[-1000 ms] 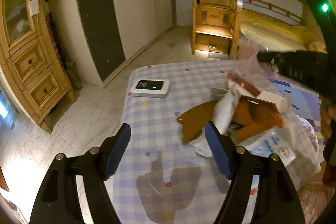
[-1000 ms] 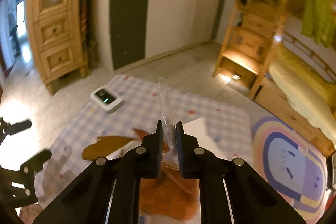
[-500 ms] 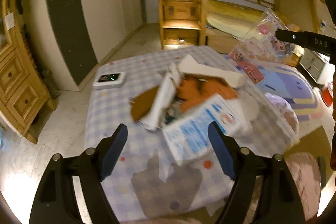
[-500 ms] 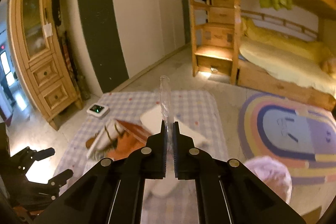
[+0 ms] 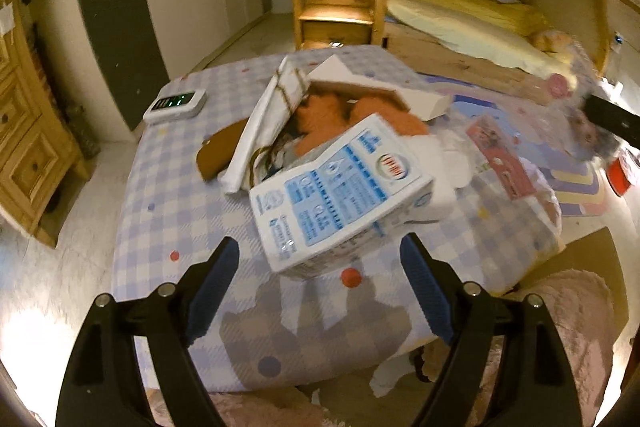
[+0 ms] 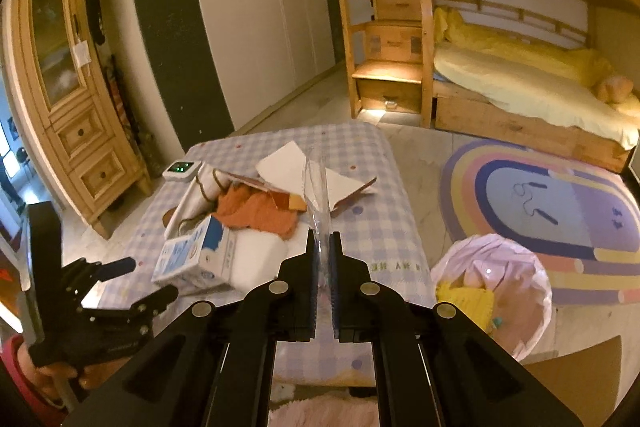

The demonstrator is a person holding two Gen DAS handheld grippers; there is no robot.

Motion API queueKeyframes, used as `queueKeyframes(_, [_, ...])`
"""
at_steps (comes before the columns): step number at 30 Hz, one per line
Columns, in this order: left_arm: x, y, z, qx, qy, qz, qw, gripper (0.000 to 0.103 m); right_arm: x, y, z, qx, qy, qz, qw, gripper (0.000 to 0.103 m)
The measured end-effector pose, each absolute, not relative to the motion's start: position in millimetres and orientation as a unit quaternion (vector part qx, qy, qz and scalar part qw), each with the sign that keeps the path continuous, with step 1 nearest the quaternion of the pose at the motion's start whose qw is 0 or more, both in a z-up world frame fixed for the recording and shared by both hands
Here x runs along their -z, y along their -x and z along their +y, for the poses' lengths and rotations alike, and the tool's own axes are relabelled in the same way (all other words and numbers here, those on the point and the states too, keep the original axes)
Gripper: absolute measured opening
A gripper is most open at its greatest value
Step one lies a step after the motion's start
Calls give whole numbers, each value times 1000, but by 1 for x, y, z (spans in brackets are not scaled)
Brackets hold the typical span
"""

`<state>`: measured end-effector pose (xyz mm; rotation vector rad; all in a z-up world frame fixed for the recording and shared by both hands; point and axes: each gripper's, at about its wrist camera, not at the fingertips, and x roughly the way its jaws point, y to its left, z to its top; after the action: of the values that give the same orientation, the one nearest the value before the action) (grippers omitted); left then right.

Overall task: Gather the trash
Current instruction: 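Grasp the white milk carton with the left tool while the right holds the wrapper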

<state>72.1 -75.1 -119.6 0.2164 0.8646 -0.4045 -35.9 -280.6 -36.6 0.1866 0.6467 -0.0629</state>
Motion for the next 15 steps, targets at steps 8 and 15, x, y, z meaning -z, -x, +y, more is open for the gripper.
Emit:
queueKeyframes(8, [135,-80,-81,198,-123,424,875,76,41,39,-277,21,-90,321,943,5])
queueKeyframes(15, [131,-60,-92,250,-133,413,865,63,40,41,-276,19,-91,321,943,6])
